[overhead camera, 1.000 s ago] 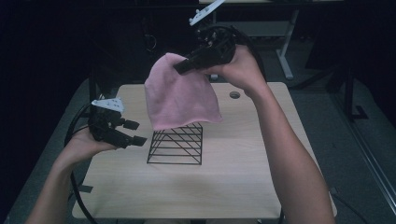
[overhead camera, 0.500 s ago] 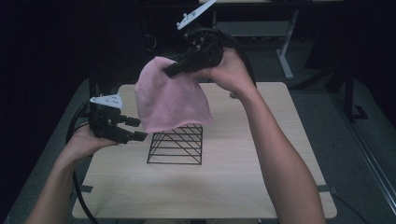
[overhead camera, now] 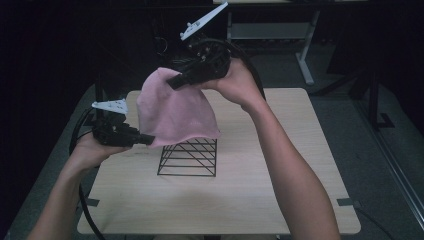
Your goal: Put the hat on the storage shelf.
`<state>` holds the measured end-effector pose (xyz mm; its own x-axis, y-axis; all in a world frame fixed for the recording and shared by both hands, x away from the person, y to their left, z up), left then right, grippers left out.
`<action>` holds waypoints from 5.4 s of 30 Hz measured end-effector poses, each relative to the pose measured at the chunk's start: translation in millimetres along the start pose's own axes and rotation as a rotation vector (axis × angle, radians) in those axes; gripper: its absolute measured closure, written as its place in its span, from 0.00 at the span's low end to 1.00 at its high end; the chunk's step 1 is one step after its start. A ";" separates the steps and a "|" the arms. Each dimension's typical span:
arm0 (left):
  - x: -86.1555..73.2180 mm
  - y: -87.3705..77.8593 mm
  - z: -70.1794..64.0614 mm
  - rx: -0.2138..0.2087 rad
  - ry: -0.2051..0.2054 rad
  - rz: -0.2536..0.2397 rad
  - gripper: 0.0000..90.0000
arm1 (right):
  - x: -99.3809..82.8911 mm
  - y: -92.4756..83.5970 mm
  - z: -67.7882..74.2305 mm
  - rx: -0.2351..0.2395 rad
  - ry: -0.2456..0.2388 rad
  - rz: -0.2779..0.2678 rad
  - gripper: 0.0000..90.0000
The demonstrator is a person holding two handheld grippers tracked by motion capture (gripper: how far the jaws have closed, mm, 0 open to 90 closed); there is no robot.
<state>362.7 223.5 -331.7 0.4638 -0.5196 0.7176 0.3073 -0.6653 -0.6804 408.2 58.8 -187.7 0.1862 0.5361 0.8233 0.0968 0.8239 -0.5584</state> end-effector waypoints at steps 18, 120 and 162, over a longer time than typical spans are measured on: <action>5.8 20.4 10.1 0.053 0.019 0.028 0.91 | -32.9 -11.3 -19.5 -0.031 0.082 -0.021 0.85; -101.1 95.5 33.7 0.114 0.007 0.333 0.89 | -140.0 82.3 -3.5 0.175 0.179 0.094 0.72; -109.9 101.5 40.1 0.137 0.047 0.397 0.86 | -152.2 85.3 5.0 0.185 0.170 0.072 0.85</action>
<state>376.2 234.5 -485.5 0.5309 -0.7474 0.3995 0.2213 -0.3328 -0.9167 383.3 48.4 -360.2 0.3492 0.5689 0.7446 -0.0997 0.8127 -0.5742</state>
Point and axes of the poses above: each handheld gripper's, and its own axes: y roughly forward along the jaws, x roughly out of its top, z roughly to its left, the point moved 8 cm from there along y, roughly forward along the jaws, and after that the axes turned 2 degrees about x, right-handed, at the moved point
